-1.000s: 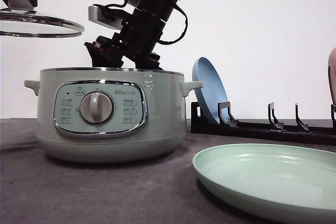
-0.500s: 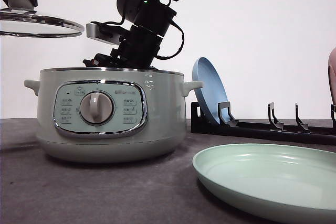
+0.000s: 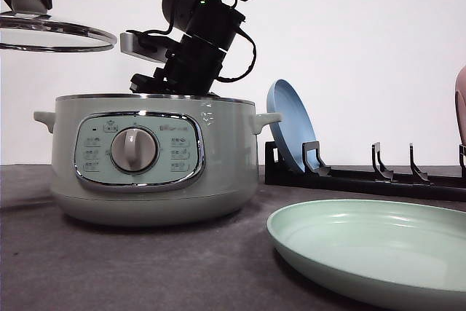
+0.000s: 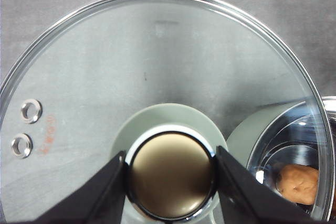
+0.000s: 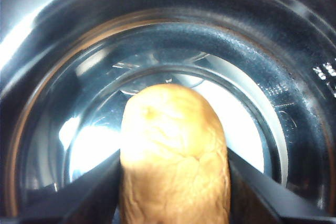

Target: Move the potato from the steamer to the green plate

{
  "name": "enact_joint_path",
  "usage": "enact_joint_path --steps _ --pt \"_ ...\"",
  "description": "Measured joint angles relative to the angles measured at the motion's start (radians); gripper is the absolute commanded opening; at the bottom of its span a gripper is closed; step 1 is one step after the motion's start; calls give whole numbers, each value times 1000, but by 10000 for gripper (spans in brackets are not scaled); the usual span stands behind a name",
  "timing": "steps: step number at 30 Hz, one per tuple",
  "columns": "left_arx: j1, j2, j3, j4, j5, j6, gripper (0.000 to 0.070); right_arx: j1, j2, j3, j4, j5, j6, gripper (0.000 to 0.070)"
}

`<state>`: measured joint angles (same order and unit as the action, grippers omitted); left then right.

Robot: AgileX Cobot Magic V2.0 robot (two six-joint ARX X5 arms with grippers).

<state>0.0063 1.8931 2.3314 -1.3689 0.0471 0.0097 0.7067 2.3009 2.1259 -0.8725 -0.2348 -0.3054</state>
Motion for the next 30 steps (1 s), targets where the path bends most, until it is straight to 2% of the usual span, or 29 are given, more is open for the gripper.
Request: enact_joint_path --steps 6,10,20,25,30 --pt "0 0 0 0 0 0 0 -8 -20 73 -65 0 24 279" --pt "0 0 0 0 0 0 0 -20 -81 146 -153 0 42 279" --pt "0 0 0 0 0 0 0 -72 -365 162 -400 1 74 279" --pt "0 0 0 0 0 0 0 -80 -538 116 -438 12 87 279" --pt "0 0 0 0 0 0 0 -80 -743 -35 -462 93 97 279"
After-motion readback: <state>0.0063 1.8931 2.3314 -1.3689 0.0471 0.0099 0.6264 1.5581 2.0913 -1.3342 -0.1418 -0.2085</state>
